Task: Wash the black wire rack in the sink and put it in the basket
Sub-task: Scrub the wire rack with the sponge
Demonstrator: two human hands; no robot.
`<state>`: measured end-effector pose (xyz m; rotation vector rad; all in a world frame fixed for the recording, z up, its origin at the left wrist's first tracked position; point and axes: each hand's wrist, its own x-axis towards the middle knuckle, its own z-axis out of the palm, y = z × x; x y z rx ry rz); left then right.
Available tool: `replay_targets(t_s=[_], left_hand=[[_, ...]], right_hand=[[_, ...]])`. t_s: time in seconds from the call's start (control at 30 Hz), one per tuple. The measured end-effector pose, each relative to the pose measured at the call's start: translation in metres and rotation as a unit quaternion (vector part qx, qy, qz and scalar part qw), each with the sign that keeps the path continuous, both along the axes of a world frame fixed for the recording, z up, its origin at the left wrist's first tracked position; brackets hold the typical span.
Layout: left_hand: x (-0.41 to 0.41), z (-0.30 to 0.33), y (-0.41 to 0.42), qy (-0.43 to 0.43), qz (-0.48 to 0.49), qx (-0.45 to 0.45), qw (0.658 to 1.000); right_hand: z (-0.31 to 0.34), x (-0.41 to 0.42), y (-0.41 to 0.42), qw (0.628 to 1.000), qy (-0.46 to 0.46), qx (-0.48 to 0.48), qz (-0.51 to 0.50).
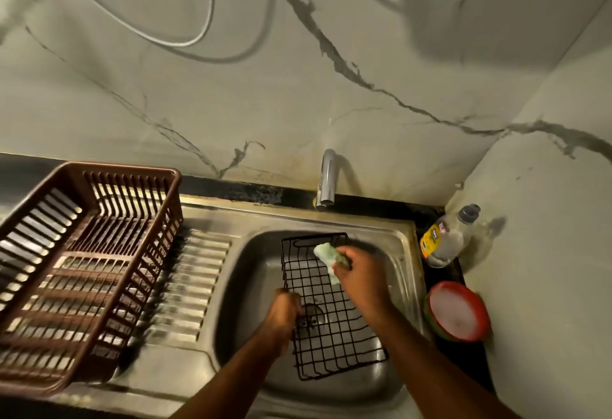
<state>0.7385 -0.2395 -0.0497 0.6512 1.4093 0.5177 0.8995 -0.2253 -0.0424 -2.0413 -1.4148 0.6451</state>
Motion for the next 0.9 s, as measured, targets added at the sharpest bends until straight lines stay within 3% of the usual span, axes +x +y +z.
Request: replay_targets(t_s=[0.13,0.23,0.37,0.67,0.9], left_hand=[[0.003,-0.002,-0.003,0.010,0.018,0.039,0.999],[0.000,-0.003,-0.002,0.002,0.016,0.046,0.999],[-0.003,-0.003,0.000,-0.016,0.007,0.058,0.998],[-0.010,-0.009,0.015,-0.023,0.026,0.071,0.997],[-0.010,-0.006,0.028,-0.028,0.064,0.069,0.995]], right_hand=[[-0.017,-0.020,0.019,0.978,-0.186,0.018,0.098],[-0.028,-0.031,0.026,0.954,-0.245,0.068,0.161],[-0.034,-0.040,0.030,0.928,-0.300,0.053,0.215],[-0.033,-0.040,-0.003,0.907,-0.288,0.013,0.305],[-0.009,-0.037,-0.037,0.904,-0.220,-0.093,0.353]])
